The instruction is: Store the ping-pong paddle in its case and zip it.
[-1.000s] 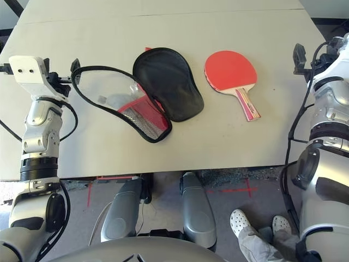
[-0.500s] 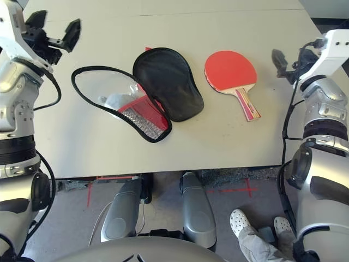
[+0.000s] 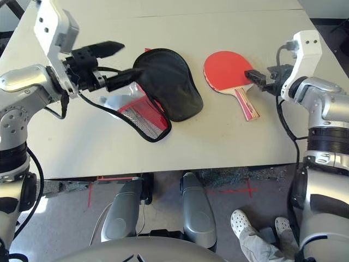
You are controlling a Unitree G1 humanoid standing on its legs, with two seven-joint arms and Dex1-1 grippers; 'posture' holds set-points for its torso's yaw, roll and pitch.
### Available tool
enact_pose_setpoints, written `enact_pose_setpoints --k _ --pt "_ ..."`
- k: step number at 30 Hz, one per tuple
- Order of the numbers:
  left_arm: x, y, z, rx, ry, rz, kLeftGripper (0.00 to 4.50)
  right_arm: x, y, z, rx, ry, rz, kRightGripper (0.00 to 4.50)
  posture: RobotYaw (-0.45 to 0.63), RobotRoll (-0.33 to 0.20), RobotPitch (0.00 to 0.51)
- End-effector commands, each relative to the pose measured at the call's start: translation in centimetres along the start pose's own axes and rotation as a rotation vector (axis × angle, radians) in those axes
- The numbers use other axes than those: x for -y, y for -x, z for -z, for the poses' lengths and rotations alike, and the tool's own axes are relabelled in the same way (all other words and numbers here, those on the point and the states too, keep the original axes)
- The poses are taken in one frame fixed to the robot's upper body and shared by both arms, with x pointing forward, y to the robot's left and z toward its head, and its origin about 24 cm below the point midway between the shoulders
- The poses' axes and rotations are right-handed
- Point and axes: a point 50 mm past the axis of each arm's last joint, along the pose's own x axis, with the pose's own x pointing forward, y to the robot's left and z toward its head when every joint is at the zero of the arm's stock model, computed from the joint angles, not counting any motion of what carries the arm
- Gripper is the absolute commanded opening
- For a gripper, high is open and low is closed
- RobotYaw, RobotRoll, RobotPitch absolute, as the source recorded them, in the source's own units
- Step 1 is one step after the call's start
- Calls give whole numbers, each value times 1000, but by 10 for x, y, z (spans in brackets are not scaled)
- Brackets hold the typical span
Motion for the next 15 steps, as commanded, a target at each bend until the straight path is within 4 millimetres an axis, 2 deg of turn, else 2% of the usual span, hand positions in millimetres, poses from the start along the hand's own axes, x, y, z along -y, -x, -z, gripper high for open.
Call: enact_pose_setpoints --k 1,7,15 --pt "8 -2 7 -50 -17 48 4500 -15 7 6 -138 2 -51 4461 -44 0 240" --pt "8 -6 12 -57 -25 50 4500 -33 13 10 -305 -18 -84 4461 -46 0 236" --pt "12 -10 12 -55 -46 59 4500 -36 -8 25 -371 14 -13 4461 -34 0 238"
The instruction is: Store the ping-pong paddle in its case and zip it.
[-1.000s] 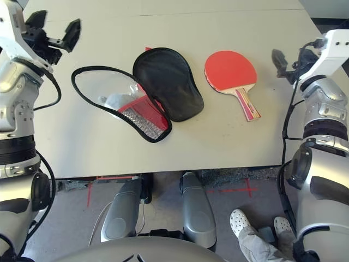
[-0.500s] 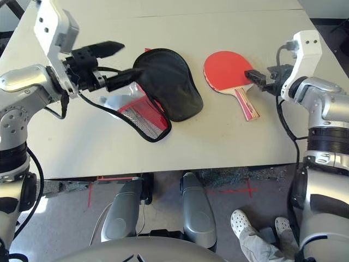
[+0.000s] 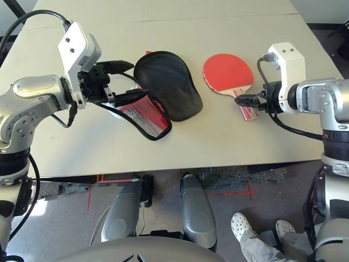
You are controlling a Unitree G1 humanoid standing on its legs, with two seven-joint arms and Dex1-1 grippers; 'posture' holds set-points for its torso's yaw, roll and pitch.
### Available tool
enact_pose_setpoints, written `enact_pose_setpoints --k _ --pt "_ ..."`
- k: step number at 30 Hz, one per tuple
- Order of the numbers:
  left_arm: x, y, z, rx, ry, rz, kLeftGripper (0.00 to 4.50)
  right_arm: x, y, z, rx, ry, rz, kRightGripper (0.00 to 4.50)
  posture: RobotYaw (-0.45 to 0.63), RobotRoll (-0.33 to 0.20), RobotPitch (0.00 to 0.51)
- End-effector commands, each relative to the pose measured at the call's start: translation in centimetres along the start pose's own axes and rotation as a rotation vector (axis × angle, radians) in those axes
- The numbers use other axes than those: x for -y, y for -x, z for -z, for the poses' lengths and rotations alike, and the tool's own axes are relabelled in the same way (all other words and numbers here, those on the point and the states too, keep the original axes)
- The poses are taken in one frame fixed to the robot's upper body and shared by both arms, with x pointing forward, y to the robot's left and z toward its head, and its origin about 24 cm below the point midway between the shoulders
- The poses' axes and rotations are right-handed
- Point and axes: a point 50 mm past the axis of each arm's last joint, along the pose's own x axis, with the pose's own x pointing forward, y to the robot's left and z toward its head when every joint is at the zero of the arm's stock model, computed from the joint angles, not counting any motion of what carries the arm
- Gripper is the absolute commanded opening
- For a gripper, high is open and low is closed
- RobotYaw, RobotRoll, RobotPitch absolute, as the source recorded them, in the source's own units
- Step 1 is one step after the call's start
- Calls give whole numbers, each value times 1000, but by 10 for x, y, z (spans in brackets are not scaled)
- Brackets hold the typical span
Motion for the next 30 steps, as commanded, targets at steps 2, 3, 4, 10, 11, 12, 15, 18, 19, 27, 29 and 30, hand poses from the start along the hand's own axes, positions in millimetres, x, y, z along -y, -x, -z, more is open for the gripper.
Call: enact_pose_setpoints --k 2,3,4,10,11,12,15,18,19,27,29,30 --pt "6 -2 1 -1 -19 25 4500 0 -14 5 -33 -10 24 4461 -29 0 245" --pt "7 -3 1 -1 -20 26 4500 0 -17 5 -35 -12 23 4461 -29 0 245" --pt "7 -3 1 -1 -21 26 4500 0 -19 6 -37 -13 23 4461 -29 0 245" --pt "9 -4 3 -4 -26 30 4500 1 -27 6 -27 -14 33 4088 -21 0 250" --pt "9 -5 3 -4 -27 30 4500 2 -28 5 -20 -9 37 3826 -20 0 250" --pt "10 -5 3 -4 -27 32 4500 2 -28 4 -7 -3 42 3557 -20 0 251" --pt "12 -6 4 -4 -27 36 4500 2 -27 0 43 24 47 2462 -20 0 251" --pt "13 -6 4 -3 -27 40 4500 2 -26 -4 105 56 61 1301 -20 0 251" --pt "13 -6 4 -3 -26 41 4500 2 -26 -5 130 72 60 1137 -22 0 252" --pt "14 -8 5 -6 -21 45 4500 -15 -22 -24 297 133 29 1138 -23 0 258" --pt "14 -9 5 -7 -19 46 4500 -25 -21 -29 320 145 -1 1138 -23 0 258" --pt "14 -9 5 -8 -19 46 4500 -31 -20 -31 330 151 -17 1138 -23 0 258"
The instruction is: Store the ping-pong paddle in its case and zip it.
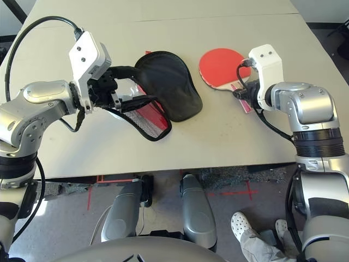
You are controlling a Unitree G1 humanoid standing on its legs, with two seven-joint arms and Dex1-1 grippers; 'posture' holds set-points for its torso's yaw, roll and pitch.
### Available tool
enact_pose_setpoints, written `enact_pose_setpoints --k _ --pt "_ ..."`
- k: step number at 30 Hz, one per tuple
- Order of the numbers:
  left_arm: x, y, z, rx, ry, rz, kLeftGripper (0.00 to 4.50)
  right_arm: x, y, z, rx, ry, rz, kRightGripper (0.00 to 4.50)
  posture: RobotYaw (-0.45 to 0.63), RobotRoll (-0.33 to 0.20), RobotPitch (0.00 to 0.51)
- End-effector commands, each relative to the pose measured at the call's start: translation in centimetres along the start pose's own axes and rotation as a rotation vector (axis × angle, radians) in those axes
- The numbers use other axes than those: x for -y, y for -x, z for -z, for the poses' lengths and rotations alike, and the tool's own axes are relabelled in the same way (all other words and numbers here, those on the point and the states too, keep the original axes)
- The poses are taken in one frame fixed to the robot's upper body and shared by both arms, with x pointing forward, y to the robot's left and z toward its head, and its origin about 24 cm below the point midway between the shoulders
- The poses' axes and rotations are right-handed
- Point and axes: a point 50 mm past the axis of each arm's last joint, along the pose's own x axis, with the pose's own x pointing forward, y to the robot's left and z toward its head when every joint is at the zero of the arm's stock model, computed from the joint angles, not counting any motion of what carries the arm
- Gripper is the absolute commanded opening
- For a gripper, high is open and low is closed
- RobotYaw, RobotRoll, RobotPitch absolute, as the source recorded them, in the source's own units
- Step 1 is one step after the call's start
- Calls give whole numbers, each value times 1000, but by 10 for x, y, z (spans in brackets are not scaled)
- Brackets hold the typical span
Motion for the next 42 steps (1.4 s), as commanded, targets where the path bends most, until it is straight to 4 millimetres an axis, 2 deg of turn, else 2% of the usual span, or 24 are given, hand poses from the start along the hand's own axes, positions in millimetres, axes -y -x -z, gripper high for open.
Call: enact_pose_setpoints --k 1,6,13,15,22,28,42 --pt "6 -2 2 -11 -3 28 4500 -15 5 -18 77 22 -38 1138 -23 0 258" --pt "6 -2 2 -14 -3 23 4500 -49 -2 -26 87 15 -102 1138 -5 0 264" --pt "6 -1 3 -16 -2 8 4500 -94 -19 -22 113 26 -157 1138 21 0 262" --pt "6 0 4 -18 -2 5 4500 -102 -23 -24 118 27 -161 1138 25 0 260" --pt "8 0 4 -15 -5 -6 4500 -119 -33 -29 93 6 -169 1138 45 0 252" --pt "8 2 4 -18 -6 -13 4500 -128 -38 -26 19 -4 -181 1138 55 0 251" --pt "10 1 6 -23 -4 -15 4500 -129 -38 -17 -64 -32 -170 1138 56 0 254"
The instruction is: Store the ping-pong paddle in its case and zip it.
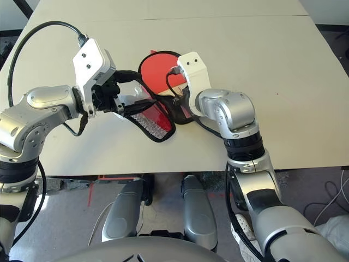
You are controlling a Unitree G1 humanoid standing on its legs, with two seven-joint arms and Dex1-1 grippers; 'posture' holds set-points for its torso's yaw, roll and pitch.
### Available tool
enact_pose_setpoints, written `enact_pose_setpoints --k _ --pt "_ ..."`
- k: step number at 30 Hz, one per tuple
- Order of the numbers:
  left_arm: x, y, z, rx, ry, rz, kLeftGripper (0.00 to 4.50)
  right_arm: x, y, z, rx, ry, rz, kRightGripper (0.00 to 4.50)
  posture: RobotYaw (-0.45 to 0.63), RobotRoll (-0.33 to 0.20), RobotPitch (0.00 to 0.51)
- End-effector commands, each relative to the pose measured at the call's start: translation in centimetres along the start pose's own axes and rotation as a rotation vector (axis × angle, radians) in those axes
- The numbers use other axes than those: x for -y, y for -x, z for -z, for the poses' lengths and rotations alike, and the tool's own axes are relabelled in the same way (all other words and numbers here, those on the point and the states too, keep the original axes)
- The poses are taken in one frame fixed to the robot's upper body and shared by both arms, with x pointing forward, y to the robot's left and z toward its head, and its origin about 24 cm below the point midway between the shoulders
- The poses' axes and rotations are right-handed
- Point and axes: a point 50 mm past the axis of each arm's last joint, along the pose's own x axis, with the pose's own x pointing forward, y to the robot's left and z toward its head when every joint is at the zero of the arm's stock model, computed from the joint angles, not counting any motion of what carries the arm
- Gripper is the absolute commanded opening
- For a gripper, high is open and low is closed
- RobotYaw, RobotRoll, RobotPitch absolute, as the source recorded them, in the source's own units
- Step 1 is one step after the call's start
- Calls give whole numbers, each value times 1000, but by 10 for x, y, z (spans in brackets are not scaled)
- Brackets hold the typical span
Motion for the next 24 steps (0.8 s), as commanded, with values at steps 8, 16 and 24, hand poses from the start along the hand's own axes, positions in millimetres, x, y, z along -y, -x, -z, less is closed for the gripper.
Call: enact_pose_setpoints --k 8,16,24 --pt "-13 23 -17 -7 -80 -48 4500 11 15 -1 26 -69 -89 3498 64 0 260" --pt "-39 86 -18 -174 -149 -160 4500 48 42 -2 71 -108 -199 4473 96 0 260" --pt "-43 111 25 -362 -90 -196 4500 74 44 -13 150 -143 -195 4473 120 0 259"
